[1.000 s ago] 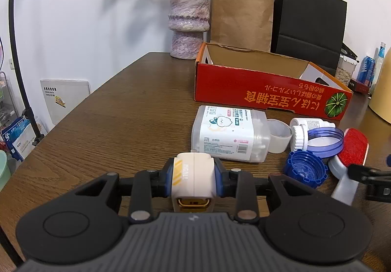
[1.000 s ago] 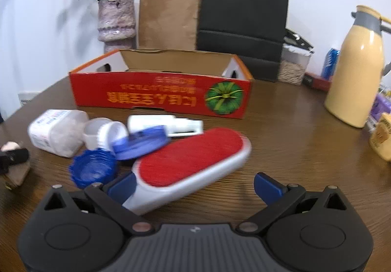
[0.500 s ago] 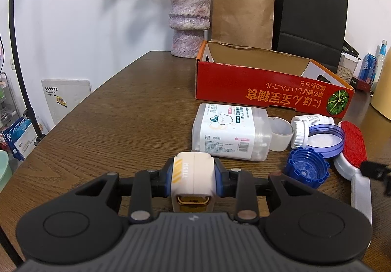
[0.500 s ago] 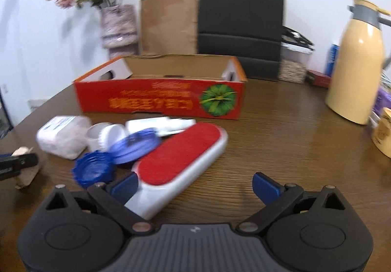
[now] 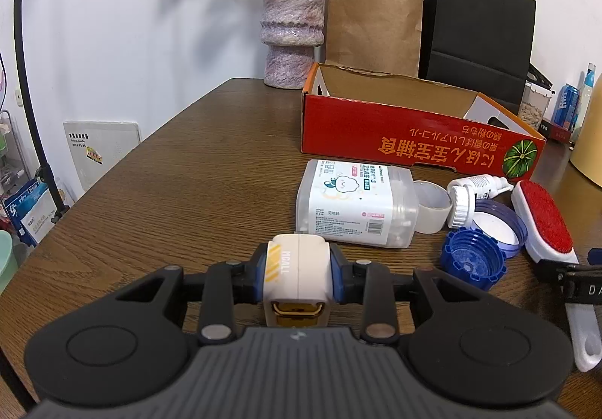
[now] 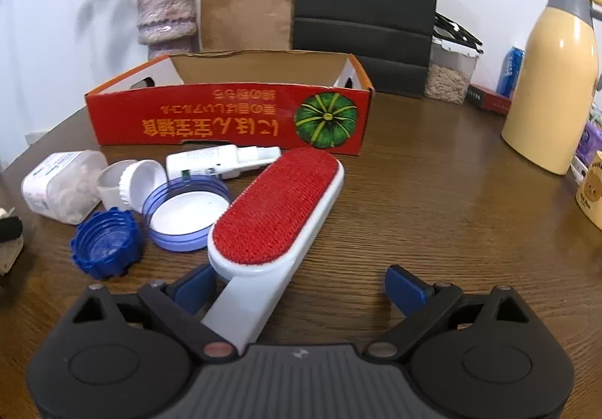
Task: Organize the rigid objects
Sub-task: 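Grasp the red-and-white lint brush by its handle with the right tool, then carry the plug adapter and lint brush toward the red box with both tools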
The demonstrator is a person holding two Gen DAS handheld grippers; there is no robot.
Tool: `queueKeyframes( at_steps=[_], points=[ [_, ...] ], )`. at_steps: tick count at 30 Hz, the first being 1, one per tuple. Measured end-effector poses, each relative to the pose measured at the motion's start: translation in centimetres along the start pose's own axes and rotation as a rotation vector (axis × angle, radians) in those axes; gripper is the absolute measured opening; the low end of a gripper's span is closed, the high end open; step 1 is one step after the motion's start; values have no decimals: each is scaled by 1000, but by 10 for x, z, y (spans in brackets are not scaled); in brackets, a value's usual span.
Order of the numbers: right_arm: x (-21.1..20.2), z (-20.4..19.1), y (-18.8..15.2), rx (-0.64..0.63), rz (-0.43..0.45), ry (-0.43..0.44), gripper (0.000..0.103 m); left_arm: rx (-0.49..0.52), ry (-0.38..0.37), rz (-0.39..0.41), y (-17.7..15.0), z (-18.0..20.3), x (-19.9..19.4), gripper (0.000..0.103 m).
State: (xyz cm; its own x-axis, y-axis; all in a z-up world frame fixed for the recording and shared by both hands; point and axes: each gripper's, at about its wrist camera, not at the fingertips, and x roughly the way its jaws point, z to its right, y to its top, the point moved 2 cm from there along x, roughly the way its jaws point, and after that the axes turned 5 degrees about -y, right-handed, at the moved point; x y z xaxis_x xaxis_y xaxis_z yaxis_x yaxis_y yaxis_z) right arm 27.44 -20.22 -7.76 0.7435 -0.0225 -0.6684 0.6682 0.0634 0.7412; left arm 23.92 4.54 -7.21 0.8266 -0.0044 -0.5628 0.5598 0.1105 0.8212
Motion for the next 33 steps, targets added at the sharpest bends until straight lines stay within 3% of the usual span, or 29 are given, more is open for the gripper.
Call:
queueKeyframes(
  at_steps=[7,9,12,13,33],
  points=[
    [7,-10,6,-19,21,17,96,-1,-1,0,0,0,0,33],
    [10,-10,8,-1,27,20,86,-2,-1,-1,0,0,0,33],
    [7,-10,8,8,48,52,58,1,0,-1,0,0,0,33],
    [5,-10,7,4,55,45,57,2,1,-1,0,0,0,33],
    [-31,-2,2,39,187,76,56,4,10,59,6,3,-10,32]
  ],
)
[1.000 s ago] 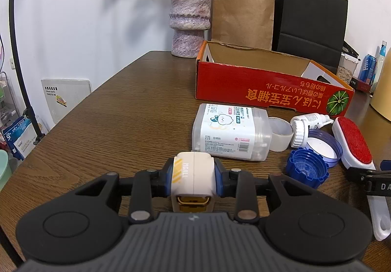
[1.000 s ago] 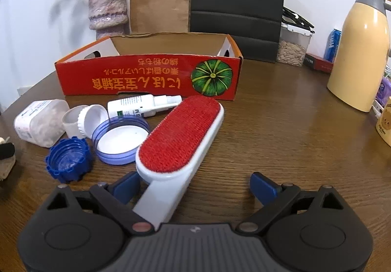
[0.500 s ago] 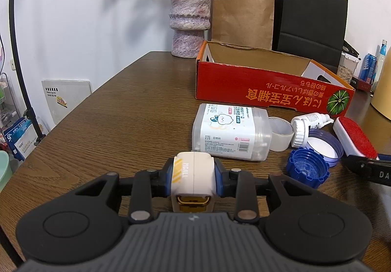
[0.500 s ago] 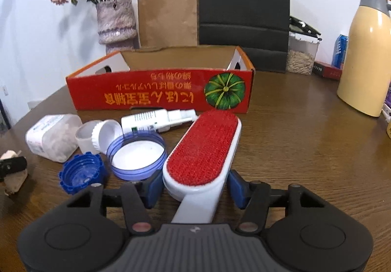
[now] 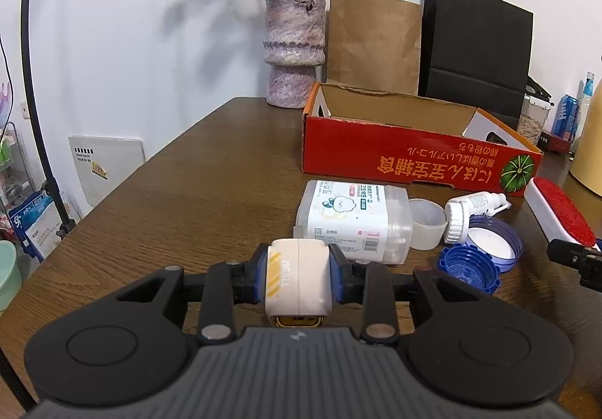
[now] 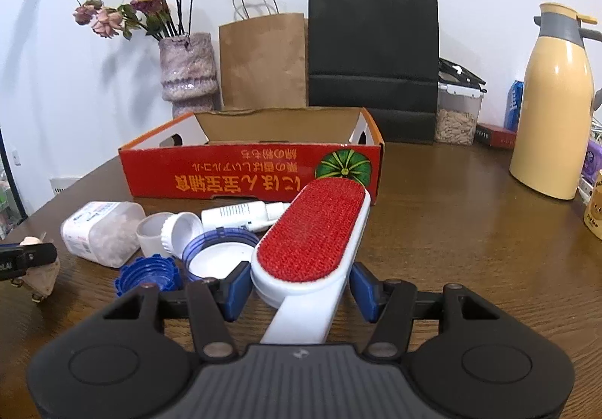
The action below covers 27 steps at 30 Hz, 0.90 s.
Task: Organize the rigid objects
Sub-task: 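Carry the plug adapter and lint brush toward the red box with both tools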
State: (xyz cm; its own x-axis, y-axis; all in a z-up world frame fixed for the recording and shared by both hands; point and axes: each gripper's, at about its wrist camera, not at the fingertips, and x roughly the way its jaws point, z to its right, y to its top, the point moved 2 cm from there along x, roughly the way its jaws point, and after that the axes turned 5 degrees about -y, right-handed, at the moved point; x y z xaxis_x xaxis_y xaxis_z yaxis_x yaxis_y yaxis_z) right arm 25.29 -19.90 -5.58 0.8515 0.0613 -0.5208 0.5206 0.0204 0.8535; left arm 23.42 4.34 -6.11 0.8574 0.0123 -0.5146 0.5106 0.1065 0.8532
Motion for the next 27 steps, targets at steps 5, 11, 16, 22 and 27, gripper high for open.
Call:
queueKeyframes(
  at_steps=[5,11,16,22,27],
  points=[
    [-8,0,2,-4,26,11,56,9,-9,24,3,5,-8,32],
    [-15,-1,6,-20,52,21,56,13,-39,40,10,12,-14,32],
    [-19,-1,13,-21,73,23,56,27,-64,75,21,23,-21,32],
    [-22,-4,24,-44,101,31,56,43,-85,105,37,39,-23,32],
    [-21,-8,36,-63,123,41,56,41,-94,121,53,49,-19,32]
  ],
)
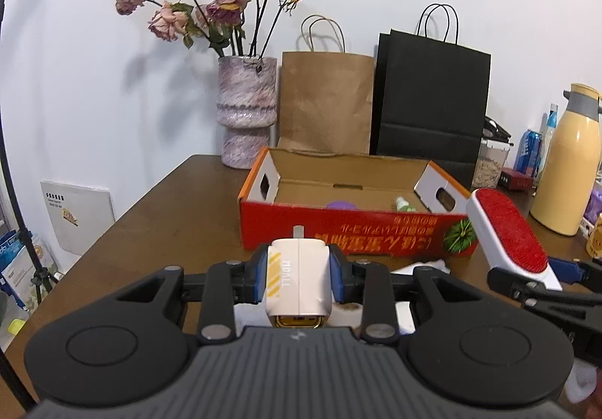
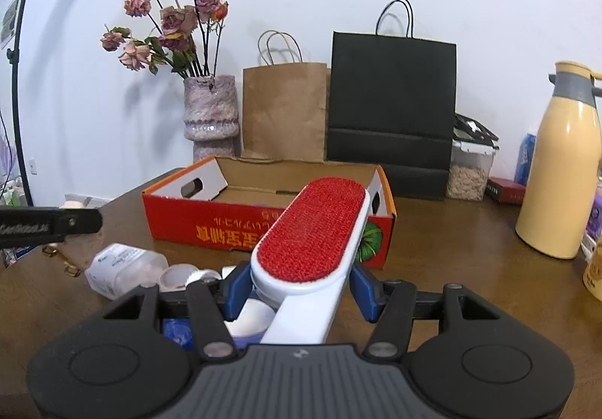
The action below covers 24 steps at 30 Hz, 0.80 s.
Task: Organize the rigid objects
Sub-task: 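Carry the plug adapter and lint brush toward the red box with both tools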
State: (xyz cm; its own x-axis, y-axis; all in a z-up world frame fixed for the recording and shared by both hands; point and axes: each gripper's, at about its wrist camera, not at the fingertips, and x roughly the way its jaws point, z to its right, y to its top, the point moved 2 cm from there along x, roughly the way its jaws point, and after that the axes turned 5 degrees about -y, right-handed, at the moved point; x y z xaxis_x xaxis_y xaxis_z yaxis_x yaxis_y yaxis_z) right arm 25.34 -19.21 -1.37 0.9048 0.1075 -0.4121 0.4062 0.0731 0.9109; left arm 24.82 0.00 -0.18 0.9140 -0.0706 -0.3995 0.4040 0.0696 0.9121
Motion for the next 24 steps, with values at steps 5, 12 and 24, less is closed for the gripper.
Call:
queueKeyframes(
  at_steps=[5,12,24],
  points=[
    [6,-2,13,-5,17,7,56,-7,0,15,16,6,12,32],
    [19,-2,31,-1,43,16,56,-23,-6,23,34,13,34,32],
    [63,9,59,26,53,8,56,-56,3,25,58,14,80,32]
  ],
)
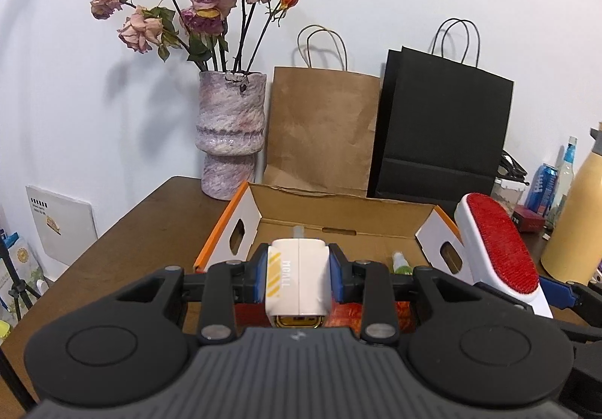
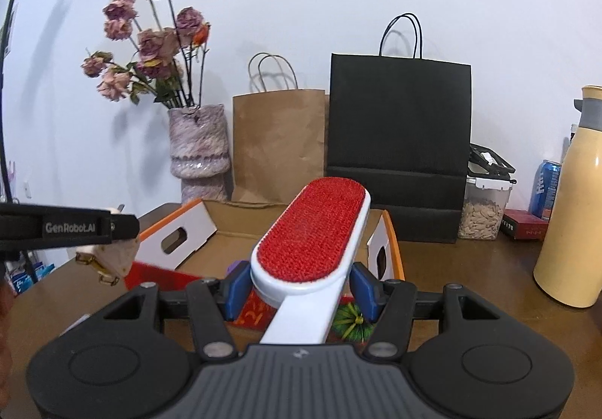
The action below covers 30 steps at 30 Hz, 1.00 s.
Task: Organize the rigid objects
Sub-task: 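Carry the plug adapter and lint brush toward the red box with both tools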
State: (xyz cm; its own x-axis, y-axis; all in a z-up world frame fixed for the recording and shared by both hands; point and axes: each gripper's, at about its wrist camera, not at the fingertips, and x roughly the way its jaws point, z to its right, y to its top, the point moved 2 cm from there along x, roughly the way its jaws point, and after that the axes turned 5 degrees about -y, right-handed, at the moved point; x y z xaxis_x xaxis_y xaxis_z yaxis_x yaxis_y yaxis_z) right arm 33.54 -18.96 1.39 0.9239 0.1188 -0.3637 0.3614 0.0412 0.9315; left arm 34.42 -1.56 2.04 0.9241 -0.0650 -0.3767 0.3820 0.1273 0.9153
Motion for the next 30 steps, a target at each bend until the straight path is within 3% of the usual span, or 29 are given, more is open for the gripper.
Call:
queueKeyframes(
  at_steps=[30],
  points=[
    [126,16,38,-22,-46,24,56,-30,65,-44,32,-14,115,32]
  ],
)
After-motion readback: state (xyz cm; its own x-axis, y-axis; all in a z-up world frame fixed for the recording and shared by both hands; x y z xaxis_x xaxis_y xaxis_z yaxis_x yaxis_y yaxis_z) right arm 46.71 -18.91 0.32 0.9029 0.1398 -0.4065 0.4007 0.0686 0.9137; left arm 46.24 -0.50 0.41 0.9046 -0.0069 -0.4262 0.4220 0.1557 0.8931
